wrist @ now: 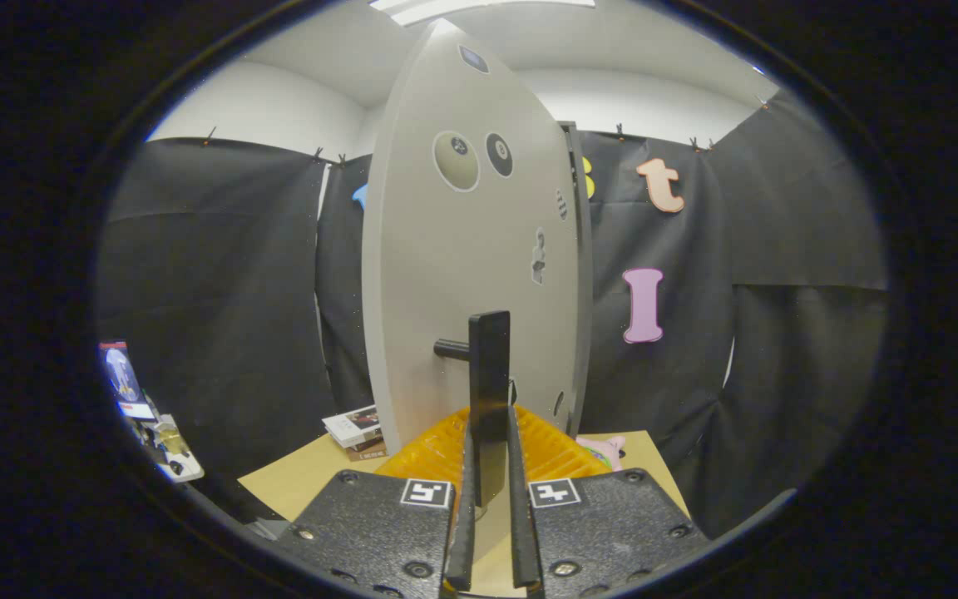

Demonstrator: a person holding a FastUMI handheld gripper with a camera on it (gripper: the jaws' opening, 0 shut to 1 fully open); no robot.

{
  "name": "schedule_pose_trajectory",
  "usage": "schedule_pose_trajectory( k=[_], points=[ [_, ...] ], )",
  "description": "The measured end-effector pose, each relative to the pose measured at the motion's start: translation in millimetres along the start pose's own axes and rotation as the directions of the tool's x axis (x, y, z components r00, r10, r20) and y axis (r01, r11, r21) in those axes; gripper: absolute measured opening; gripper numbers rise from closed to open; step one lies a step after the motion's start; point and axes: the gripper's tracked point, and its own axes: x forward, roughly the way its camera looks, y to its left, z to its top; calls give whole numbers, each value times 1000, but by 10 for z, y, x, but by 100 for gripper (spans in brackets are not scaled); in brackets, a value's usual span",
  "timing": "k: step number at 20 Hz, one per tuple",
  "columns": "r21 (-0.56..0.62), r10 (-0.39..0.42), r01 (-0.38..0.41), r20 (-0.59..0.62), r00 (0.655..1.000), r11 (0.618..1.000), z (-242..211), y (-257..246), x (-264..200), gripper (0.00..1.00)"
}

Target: Open the shoe cabinet door, grab the shoes and put them into the shoe cabinet, then close the shoe cabinet door.

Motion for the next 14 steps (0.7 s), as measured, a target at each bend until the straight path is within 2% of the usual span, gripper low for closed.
schedule_pose_trajectory(
  k=[3, 8, 9, 10, 14],
  points=[
    [-30, -75, 76, 25, 997, 997, -3, -175, -24, 18],
    [-30, -224, 225, 28, 974, 974, -8, -583, -73, 6],
    [-14, -230, 230, 31, 973, 973, -3, -663, -98, 5],
    [20, -201, 200, 20, 979, 980, -6, -637, -86, 4],
    [84, -164, 162, 16, 986, 983, -11, -608, -130, 4]
  ],
)
